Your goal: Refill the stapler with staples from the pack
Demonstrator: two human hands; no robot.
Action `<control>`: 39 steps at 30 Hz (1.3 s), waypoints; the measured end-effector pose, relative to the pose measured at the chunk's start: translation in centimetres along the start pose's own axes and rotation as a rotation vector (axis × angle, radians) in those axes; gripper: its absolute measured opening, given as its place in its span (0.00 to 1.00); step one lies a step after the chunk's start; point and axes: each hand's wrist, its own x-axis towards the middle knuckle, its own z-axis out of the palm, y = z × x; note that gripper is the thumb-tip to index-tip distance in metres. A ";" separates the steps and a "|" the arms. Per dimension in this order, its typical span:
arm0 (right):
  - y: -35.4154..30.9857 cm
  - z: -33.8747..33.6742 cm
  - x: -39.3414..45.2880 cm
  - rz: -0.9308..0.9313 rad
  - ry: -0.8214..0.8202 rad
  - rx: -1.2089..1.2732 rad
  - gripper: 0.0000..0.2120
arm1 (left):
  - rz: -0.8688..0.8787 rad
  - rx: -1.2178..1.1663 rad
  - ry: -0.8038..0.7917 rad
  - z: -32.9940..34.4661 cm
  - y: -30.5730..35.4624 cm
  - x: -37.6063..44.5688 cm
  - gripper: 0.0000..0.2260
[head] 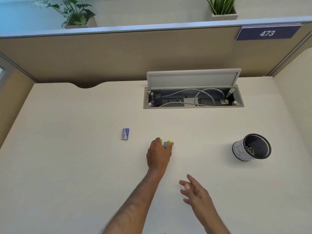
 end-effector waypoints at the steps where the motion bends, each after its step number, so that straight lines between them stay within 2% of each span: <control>1: 0.0 0.1 0.5 -0.008 0.011 -0.027 0.22 | 0.019 0.025 -0.008 0.2 -0.1 -0.1 0.21; 7: 0.4 0.7 3.5 -0.194 0.107 -0.365 0.22 | 0.098 0.113 -0.024 1.3 -0.4 -0.8 0.22; 9: 0.8 1.1 4.7 -0.284 0.136 -0.506 0.23 | 0.133 0.116 -0.020 1.7 -0.6 -1.1 0.25; 11: 1.3 1.7 5.9 -0.351 0.129 -0.639 0.24 | 0.153 0.104 -0.017 1.9 -0.8 -1.3 0.29; 14: 2.0 2.5 7.4 -0.459 0.111 -0.797 0.27 | 0.180 0.101 -0.012 2.0 -1.4 -1.6 0.29; 20: 2.2 3.7 9.2 -0.506 0.223 -0.828 0.32 | 0.183 0.014 -0.049 2.0 -3.0 -1.5 0.27; 23: 1.8 4.0 9.9 -0.506 0.240 -0.810 0.29 | 0.174 -0.101 -0.046 1.3 -3.7 -1.6 0.22; 29: 2.4 4.3 10.3 -0.534 0.281 -0.824 0.25 | 0.236 -0.109 0.009 -0.2 -7.2 -3.5 0.13; 39: 2.4 4.8 10.6 -0.531 0.307 -0.835 0.22 | 0.331 -0.073 0.009 -0.7 -7.3 -4.5 0.14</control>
